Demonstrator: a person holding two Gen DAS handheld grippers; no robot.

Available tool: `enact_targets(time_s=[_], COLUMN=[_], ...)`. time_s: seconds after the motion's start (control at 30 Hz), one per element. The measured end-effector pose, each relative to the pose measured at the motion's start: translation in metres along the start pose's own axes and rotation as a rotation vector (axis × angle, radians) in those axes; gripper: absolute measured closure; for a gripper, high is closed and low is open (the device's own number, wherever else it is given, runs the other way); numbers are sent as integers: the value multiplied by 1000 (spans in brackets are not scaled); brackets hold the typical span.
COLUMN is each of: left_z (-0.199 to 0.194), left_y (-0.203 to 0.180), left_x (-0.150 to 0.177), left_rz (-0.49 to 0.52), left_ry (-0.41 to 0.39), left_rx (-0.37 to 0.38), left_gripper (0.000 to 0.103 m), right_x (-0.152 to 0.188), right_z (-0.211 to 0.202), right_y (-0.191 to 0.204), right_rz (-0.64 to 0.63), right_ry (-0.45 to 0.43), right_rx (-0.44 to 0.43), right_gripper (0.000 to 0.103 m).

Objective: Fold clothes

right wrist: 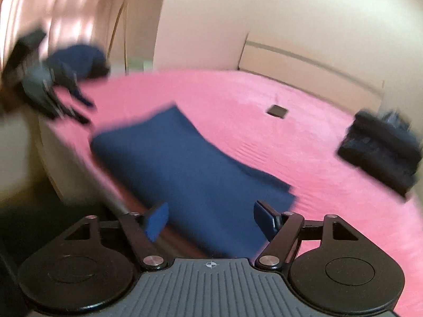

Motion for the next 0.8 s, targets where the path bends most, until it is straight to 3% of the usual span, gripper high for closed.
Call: enact_targets(time_s=[0.07,0.13,0.17,0.23,0.3,0.43,0.53,0.63,0.73,0.8], left_z=[2,14,22,50,81,122,107,81,63,59], left_y=[20,36,45,59,65,62,64,52,25,4], left_x=[-12,-24,-31,-45,-49,-48,-53,-55,-46,-37], left_rz=[-114,-193,-227,-258,-247,-159,-168,-137,-112,-85], left_ry=[-52,-94,-114,-122,-57,26,24,-14,-13,13], left_rx=[33,81,109,157,183,174,151,119,180,224], left_gripper=[62,63,63,65,65,62,62,70,70,68], right_x=[-16,-33,-35,-31,-20,-31,-37,-32,-8,3], right_z=[18,37,51,80,106,103,79,54,64,67], right_y=[3,7,13,22,28,18,17,30,49,47], right_rz=[93,137,126,62,-44,2,13,73,48,86], right_ry=[1,17,38,85,133,131,65,11,98,99], right_rx=[-62,-125,-135,-127,-89,-73,-48,-72,-89,-112], right_gripper=[35,65,69,71,71,70,70,70,70,70])
Point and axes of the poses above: each gripper's, at about its wrist camera, not at the fingertips, and z roughly the way its jaws point, y to its left, x to its underside, the point moved 3 cm from there along z, roughly the way its jaws point, and after that the axes turned 11 degrees about x, right-handed, at the moved point
